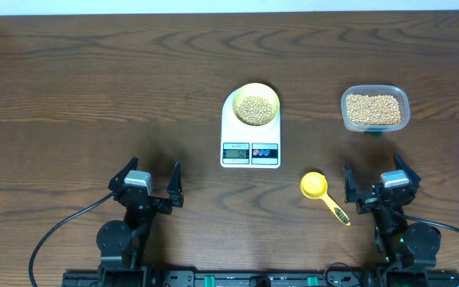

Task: Scoop item into bowl and weigh 50g on scale

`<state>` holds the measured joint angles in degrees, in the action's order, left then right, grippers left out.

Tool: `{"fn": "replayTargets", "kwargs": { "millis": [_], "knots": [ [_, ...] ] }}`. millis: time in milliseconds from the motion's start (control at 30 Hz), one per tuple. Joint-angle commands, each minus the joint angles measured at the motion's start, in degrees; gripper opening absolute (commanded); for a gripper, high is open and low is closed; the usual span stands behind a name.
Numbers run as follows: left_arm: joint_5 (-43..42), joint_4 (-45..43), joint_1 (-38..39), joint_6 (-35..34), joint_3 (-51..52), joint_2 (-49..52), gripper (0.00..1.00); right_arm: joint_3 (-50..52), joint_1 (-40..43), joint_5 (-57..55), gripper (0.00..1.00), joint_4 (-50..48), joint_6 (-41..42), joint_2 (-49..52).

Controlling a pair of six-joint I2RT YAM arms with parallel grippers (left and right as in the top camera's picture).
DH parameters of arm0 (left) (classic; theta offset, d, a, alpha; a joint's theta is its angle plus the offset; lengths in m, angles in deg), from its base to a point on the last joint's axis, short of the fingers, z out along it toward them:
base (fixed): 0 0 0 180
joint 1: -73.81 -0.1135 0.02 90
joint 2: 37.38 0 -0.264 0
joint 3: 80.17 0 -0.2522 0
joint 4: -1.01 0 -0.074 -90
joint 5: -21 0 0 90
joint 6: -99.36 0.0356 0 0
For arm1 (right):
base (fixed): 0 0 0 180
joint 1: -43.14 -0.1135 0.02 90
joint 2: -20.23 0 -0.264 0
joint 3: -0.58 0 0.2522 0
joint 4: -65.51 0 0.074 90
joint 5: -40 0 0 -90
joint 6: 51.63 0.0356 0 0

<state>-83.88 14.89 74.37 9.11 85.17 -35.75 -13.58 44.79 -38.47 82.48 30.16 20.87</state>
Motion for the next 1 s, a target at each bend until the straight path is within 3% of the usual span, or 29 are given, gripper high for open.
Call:
{"fn": "replayTargets", "kwargs": {
  "millis": [0,967],
  "knots": [
    [-0.9,2.5,0.1,-0.9,0.7,0.4,0.98,0.0,-0.2,-0.4,0.99,0.3,-0.6,-0.2],
    [-0.9,2.5,0.1,-0.9,0.7,-0.2,0.98,0.0,-0.2,-0.4,0.99,0.3,-0.6,-0.2]
  ]
}}
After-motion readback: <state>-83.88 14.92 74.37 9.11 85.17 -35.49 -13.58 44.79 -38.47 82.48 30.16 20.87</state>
